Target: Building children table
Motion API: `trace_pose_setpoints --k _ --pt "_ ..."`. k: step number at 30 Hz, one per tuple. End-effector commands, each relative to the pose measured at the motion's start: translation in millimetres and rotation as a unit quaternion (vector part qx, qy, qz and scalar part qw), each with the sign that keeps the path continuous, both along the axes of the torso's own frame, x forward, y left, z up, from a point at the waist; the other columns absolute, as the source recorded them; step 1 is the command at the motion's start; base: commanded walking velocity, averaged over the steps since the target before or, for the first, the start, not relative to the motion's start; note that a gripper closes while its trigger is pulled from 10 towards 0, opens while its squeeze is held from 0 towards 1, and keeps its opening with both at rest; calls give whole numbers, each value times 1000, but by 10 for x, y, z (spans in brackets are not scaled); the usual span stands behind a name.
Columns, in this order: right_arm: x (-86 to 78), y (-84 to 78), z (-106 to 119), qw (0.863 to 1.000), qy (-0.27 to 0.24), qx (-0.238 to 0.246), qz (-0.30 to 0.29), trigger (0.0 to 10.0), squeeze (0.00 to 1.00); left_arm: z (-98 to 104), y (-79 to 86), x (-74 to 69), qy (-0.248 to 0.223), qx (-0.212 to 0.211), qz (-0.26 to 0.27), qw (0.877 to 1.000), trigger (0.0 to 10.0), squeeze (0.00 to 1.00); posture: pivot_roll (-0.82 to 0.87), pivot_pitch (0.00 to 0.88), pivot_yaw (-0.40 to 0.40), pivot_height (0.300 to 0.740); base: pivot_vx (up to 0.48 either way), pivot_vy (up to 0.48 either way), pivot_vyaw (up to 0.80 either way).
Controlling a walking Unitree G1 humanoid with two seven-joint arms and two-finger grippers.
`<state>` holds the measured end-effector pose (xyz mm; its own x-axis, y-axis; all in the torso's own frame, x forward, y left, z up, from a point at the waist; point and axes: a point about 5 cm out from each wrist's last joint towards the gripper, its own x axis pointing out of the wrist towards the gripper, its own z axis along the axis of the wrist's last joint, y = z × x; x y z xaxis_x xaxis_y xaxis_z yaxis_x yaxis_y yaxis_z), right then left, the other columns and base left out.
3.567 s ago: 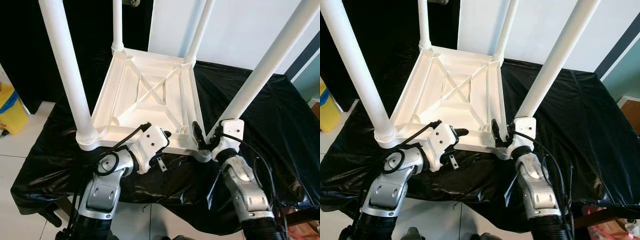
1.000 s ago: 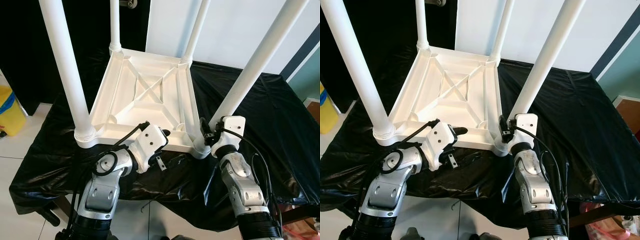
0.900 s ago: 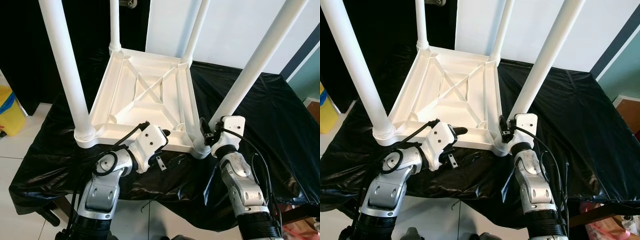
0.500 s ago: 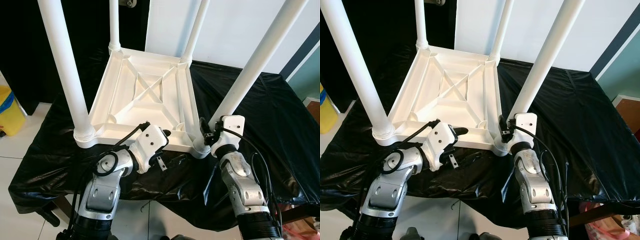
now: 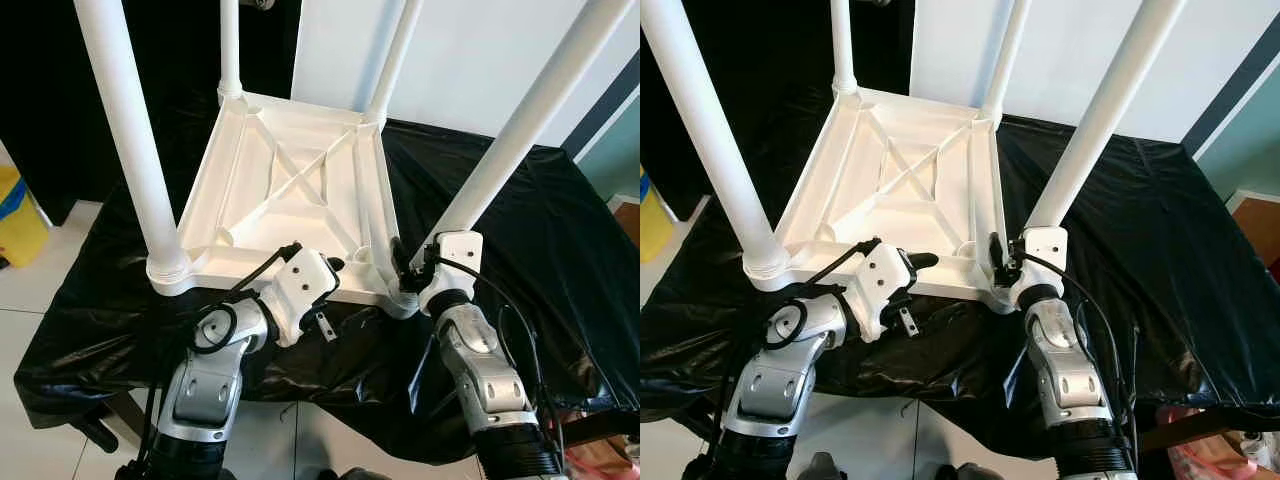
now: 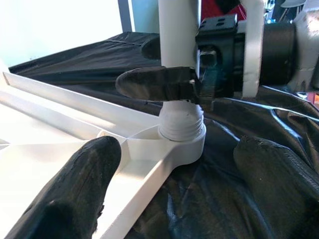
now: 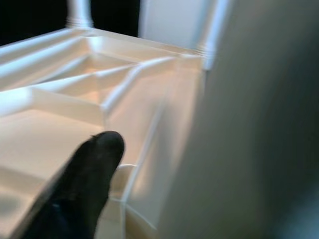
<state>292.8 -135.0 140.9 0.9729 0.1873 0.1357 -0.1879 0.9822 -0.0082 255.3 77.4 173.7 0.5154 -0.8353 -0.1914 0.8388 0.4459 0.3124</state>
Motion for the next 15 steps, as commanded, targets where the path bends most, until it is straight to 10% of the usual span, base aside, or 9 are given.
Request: trace_pose_setpoints --k 1,13,14,15 --pt "-15 -36 22 1000 -8 5 7 10000 1000 1 -5 46 -21 -14 72 997 10000 0 190 57 -209 740 0 0 0" --pt "-74 -313 4 996 -8 -31 81 10000 1000 1 -14 52 -20 -10 63 998 10000 0 179 48 -195 740 0 0 0" --pt "-73 -338 -2 995 -6 -37 97 10000 0 0 -20 57 -21 -10 62 998 10000 0 173 43 -194 740 0 0 0" --pt "-73 -338 -2 995 -6 -37 97 10000 0 0 -20 57 -21 -10 62 998 10000 0 173 43 -194 740 0 0 0"
